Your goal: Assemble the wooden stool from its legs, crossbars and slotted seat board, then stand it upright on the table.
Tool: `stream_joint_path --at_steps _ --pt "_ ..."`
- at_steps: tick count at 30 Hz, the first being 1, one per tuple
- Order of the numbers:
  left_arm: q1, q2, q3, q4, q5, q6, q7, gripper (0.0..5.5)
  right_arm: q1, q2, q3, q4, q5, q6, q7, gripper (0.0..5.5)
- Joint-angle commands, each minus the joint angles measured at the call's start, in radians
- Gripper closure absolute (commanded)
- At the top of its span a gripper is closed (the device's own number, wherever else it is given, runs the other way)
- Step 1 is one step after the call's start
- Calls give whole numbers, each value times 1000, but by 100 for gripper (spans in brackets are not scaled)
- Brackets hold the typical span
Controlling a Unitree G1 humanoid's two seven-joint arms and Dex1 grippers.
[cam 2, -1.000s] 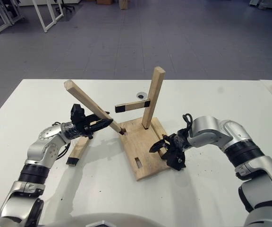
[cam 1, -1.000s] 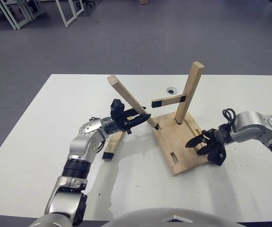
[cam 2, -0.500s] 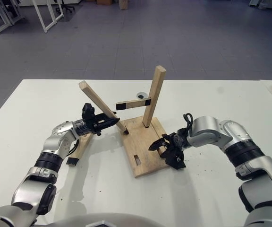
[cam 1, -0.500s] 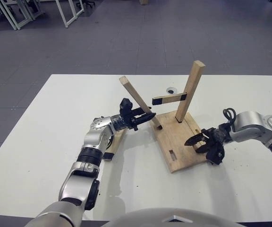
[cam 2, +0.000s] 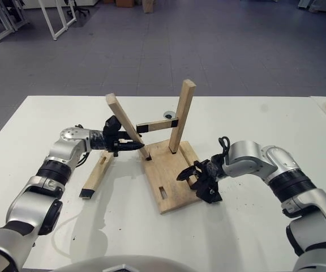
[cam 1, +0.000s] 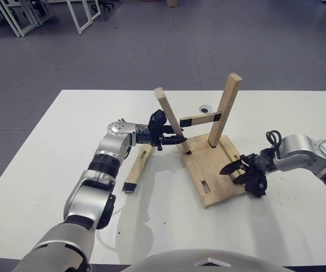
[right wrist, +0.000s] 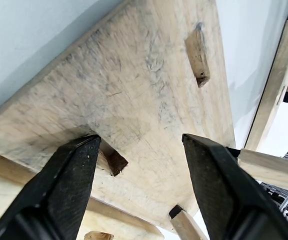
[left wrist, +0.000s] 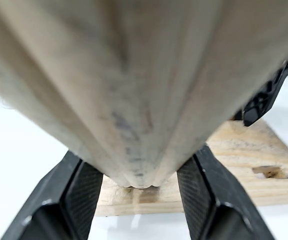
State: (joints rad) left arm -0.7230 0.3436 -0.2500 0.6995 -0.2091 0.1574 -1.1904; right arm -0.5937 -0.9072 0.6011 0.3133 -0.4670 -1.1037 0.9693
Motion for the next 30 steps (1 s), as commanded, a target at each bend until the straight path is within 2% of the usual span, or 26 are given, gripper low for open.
stream_joint_path --at_steps 1,6,10,15,18,21,25,27,30 --pt "103 43 -65 -21 114 96 65 345 61 1 -9 -72 52 85 10 250" --pt "176 32 -4 -66 24 170 71 345 123 -30 -67 -180 121 204 18 250" --pt "214 26 51 -94 -39 148 51 345 169 -49 -64 -137 79 211 25 250" --pt "292 15 66 -156 -69 118 53 345 184 -46 -57 -67 45 213 10 250" --pt "314 -4 73 -184 -66 62 83 345 203 -28 -96 -112 204 342 33 250" --pt "335 -11 70 -206 -55 24 111 345 230 -21 -164 -273 408 547 60 250" --pt "361 -13 74 -231 -55 3 142 345 254 -31 -248 -422 502 714 63 250" --pt "371 -12 76 -241 -59 6 152 345 244 -6 -297 -468 562 826 44 250" --pt "379 -11 84 -245 -71 17 157 345 156 102 -353 -534 628 1055 -56 264"
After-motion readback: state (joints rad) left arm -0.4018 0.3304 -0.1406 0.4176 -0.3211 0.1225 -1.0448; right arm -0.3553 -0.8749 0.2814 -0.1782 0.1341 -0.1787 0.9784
